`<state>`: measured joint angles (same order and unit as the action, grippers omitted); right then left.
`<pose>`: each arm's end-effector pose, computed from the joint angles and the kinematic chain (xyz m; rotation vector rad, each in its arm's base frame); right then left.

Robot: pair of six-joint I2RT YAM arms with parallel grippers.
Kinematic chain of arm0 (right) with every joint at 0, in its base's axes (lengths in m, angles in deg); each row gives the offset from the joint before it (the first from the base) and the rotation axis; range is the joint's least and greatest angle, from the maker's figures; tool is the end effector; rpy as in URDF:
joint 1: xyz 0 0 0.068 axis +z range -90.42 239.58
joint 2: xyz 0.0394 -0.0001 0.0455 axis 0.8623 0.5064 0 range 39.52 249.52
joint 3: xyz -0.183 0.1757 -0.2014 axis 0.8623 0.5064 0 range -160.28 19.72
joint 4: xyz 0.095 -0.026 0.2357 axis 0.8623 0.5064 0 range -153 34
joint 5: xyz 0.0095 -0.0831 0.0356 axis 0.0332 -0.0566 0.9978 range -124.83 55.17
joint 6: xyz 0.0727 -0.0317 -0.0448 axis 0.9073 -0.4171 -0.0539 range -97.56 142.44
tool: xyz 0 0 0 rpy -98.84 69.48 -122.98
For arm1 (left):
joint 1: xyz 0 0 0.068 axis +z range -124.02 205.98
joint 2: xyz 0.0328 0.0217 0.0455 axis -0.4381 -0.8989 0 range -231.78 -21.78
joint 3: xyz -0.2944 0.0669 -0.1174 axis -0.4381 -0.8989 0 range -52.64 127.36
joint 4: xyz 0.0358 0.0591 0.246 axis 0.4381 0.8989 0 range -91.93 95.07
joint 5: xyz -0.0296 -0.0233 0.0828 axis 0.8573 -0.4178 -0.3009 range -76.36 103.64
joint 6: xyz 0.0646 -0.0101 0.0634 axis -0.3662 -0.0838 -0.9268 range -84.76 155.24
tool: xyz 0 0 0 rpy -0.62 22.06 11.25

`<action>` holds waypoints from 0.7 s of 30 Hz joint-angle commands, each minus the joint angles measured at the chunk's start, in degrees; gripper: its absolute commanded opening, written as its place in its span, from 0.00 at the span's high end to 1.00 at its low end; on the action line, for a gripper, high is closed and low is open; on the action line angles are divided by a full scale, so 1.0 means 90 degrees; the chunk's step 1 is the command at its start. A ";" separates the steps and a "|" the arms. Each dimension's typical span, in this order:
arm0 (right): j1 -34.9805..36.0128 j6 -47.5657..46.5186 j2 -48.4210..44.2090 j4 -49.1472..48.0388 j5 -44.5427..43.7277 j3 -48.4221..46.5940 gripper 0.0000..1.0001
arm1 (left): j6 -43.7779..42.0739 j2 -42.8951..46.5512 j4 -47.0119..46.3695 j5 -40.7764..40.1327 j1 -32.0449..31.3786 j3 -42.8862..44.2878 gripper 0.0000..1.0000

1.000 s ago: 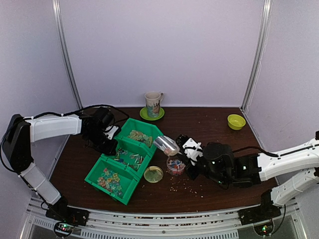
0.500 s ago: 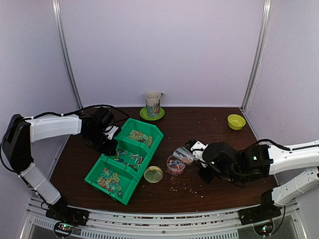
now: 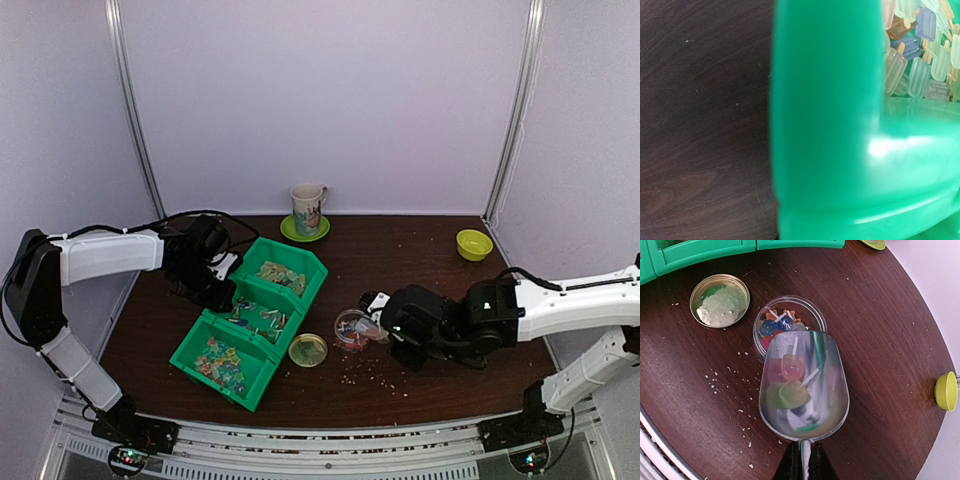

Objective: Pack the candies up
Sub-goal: Place the fake candies in the packing box.

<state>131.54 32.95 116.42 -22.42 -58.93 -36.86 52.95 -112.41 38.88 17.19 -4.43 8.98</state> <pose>0.1138 0.2418 0.2654 -1.1540 2.2113 0.0261 0.2690 -0.1639 0.2209 0.3289 2.8122 -0.2854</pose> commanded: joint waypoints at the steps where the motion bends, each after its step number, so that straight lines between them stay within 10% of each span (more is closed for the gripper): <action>1: -0.0028 -0.0156 0.0297 0.0465 -0.0041 -0.0490 1.00 | 0.0132 0.0197 -0.0377 0.0203 0.0049 0.0373 1.00; 21: -0.0027 -0.0538 0.0676 0.0560 -0.0251 -0.0979 1.00 | 0.0122 0.0196 -0.0375 0.0232 0.0046 0.0370 1.00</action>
<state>131.54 28.79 122.69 -17.74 -58.93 -43.96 52.95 -112.41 38.88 17.17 -4.43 8.98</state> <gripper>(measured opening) 0.073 0.051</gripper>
